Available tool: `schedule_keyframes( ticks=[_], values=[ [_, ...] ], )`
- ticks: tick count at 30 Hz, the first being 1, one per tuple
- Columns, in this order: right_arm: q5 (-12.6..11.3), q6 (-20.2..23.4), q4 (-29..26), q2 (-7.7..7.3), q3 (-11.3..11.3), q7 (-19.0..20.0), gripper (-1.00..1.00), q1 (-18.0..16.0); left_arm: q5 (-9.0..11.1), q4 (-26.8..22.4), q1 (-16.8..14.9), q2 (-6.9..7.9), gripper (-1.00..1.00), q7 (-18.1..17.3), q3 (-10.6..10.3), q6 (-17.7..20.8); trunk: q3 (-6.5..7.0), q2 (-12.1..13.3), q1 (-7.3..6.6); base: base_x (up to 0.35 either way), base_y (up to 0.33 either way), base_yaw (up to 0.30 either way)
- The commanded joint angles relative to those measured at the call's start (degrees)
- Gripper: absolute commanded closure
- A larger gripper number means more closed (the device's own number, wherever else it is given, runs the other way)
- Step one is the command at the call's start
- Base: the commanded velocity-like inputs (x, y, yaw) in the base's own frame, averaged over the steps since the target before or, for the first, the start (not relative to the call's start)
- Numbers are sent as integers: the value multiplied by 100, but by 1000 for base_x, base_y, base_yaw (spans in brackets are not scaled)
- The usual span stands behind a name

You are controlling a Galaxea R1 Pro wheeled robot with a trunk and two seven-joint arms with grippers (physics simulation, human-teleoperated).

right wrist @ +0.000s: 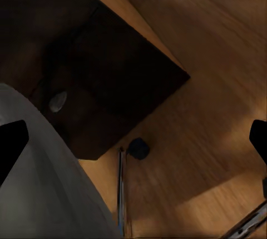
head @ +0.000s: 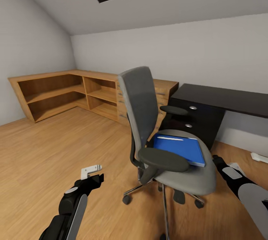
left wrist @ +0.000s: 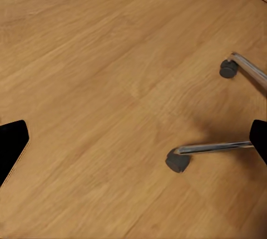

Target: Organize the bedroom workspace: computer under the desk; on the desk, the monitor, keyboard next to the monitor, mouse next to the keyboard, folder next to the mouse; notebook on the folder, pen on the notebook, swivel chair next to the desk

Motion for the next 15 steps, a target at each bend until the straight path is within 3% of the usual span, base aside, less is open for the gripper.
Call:
schedule_keyframes(
  ticks=[1,5,12,15],
  values=[
    [-63,-5,1,197,53,-10,-100,2,59,-3,-5,0,-100,52,-7,17,-5,-2,-1,0,0,237],
    [-63,-5,1,196,51,-11,-100,2,59,-3,-3,0,-100,52,-7,17,-4,-2,-1,0,0,121],
    [-56,-5,1,197,52,-11,-100,2,59,2,-5,0,-100,52,-7,17,-4,-2,-1,-1,0,12],
    [-55,-7,1,196,40,-18,-100,2,59,5,-5,0,-100,52,-7,17,-4,-2,-1,-181,0,0]
  ],
)
